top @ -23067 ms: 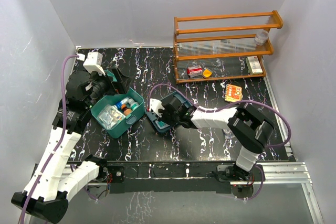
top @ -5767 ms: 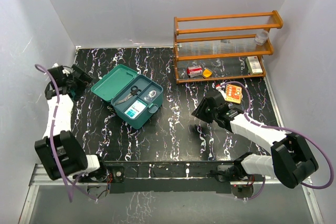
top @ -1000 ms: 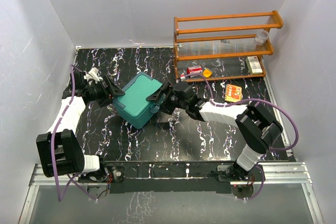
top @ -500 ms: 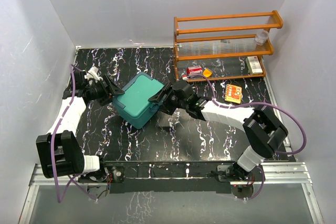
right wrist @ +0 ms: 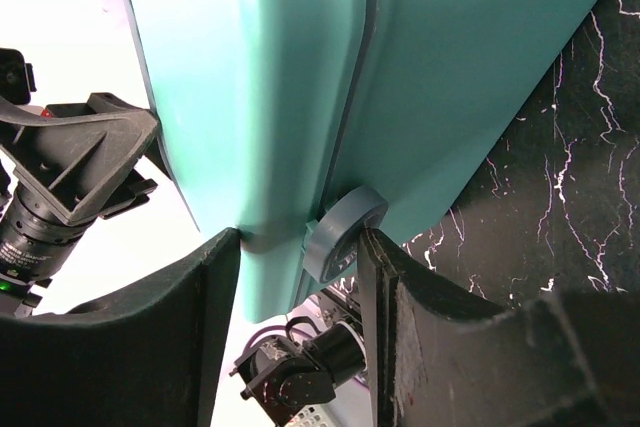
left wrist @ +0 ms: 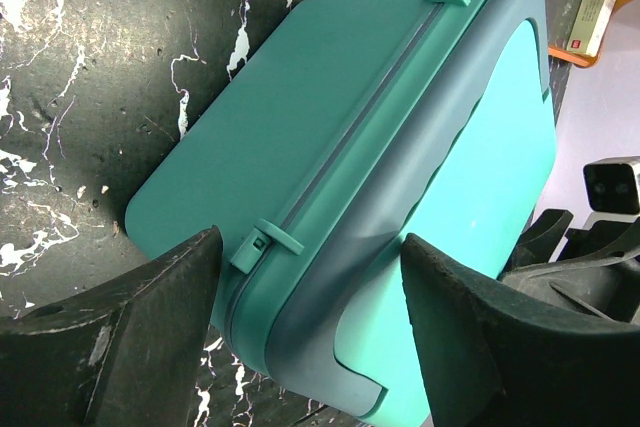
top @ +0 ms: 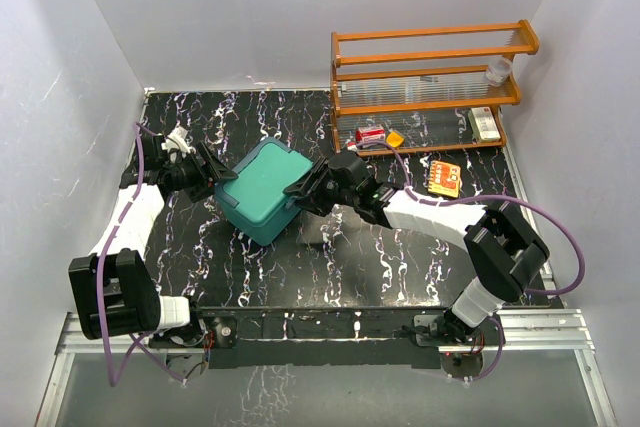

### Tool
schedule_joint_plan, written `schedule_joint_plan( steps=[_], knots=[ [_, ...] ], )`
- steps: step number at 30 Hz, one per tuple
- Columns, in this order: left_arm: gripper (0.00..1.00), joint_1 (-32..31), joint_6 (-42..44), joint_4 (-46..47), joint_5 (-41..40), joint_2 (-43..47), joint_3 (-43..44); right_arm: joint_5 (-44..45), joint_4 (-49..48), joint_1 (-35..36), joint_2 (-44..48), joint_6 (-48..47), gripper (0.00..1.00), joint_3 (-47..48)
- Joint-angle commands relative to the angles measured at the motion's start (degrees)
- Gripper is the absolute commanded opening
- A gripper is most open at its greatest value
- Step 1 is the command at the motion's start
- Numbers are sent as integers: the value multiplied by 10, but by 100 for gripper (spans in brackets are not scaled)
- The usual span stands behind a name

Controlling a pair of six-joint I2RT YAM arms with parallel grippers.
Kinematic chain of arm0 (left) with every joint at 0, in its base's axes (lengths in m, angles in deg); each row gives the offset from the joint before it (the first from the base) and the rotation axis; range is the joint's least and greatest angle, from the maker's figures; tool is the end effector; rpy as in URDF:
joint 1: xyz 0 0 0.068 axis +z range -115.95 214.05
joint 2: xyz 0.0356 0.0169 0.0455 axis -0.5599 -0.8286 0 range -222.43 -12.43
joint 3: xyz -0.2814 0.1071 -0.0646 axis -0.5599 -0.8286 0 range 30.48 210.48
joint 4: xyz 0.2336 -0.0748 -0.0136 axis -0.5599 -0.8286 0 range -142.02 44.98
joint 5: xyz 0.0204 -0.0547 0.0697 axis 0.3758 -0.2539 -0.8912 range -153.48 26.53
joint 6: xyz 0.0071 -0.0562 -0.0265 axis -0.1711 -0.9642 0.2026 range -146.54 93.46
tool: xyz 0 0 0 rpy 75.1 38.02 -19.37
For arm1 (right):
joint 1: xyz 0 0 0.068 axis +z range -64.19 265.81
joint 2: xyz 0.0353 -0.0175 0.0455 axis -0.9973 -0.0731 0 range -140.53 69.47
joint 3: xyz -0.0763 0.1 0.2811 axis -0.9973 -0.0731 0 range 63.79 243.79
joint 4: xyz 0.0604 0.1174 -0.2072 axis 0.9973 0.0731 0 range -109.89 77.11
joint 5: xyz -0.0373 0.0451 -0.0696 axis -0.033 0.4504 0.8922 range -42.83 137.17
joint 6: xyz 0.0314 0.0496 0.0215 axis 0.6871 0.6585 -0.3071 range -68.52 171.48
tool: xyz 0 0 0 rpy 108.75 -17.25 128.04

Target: Organize the medicine kit

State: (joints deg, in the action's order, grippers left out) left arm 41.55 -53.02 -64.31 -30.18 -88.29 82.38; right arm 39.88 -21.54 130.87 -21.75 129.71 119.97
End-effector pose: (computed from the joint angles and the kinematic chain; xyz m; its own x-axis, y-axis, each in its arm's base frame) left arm 0.2635 0.0084 0.2889 -0.7361 -0.4728 -0.4844 -0.0457 0.7487 -0.6614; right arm 0.2421 0.2512 0.2650 -0.8400 0.5329 -0.1019 0.2220 0.5089 0.8317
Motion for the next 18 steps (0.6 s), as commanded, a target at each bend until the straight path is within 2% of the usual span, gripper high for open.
schedule_joint_plan(
  steps=[1, 18],
  knots=[
    [69, -5, 26, -62, -58, -17, -13, 5, 3, 4, 16, 1, 45, 29],
    [69, -5, 28, -63, -52, -21, -14, 2, 41, 4, 16, 14, 20, 71]
  ],
)
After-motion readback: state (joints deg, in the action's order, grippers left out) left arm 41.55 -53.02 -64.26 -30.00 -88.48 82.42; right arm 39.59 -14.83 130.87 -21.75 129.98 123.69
